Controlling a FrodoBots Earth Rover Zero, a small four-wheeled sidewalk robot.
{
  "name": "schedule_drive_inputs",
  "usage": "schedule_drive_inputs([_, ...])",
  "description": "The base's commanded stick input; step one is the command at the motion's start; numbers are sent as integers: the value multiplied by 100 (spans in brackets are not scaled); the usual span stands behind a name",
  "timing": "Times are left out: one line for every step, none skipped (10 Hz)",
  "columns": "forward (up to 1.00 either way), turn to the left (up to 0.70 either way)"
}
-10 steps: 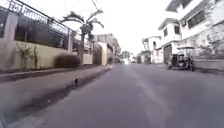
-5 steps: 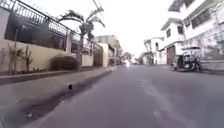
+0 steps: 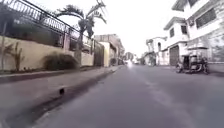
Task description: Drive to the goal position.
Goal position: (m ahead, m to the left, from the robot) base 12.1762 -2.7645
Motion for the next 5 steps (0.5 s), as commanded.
schedule_drive_inputs([100, 0])
schedule_drive_inputs([100, 0])
schedule_drive_inputs([100, 0])
schedule_drive_inputs([100, 0])
schedule_drive_inputs([100, 0])
